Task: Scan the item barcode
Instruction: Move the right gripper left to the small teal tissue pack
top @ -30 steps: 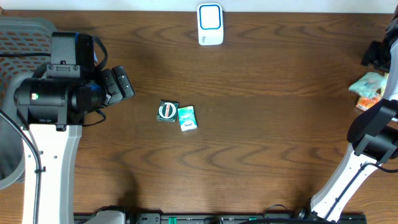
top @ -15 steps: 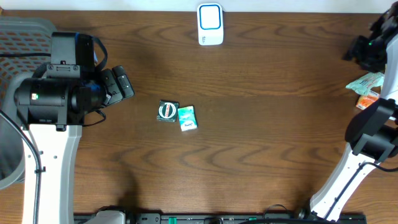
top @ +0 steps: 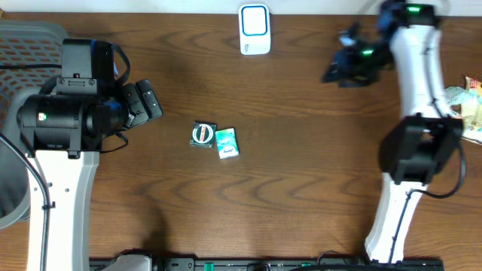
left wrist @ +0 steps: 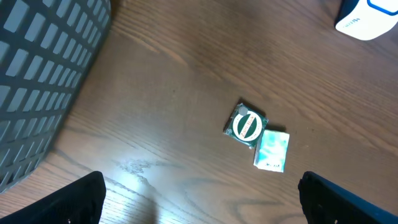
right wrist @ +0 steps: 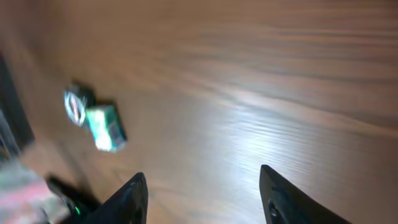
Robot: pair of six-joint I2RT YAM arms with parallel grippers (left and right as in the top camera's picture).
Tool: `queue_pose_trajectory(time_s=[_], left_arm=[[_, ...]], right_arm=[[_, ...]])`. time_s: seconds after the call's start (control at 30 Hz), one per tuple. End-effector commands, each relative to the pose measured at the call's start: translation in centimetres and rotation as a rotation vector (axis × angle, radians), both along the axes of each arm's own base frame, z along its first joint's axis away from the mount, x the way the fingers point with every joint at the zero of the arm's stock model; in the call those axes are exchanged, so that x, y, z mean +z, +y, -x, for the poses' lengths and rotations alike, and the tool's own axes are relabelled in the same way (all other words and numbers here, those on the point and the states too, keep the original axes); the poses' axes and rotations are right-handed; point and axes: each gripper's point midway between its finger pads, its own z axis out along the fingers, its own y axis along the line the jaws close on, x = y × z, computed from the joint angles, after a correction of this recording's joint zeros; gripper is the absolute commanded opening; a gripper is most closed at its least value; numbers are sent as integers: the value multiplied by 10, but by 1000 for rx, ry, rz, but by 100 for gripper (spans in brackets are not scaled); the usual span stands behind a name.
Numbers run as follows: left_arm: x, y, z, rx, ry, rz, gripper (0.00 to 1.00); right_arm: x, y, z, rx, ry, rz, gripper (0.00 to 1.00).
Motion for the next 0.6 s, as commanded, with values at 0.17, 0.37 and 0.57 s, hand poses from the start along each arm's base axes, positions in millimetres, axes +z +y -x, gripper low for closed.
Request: queue_pose_trajectory(time_s=[0.17, 0.37, 0.57], left_arm=[[2, 3, 1, 19, -4, -5, 98], [2, 3, 1, 20, -4, -5, 98], [2, 3, 1, 19, -4, -5, 98]], right_arm=[[-23, 108, 37, 307, -2, -10, 55], [-51, 165, 62, 372, 18, -5, 57], [-80, 202, 80, 343, 47, 0, 52]])
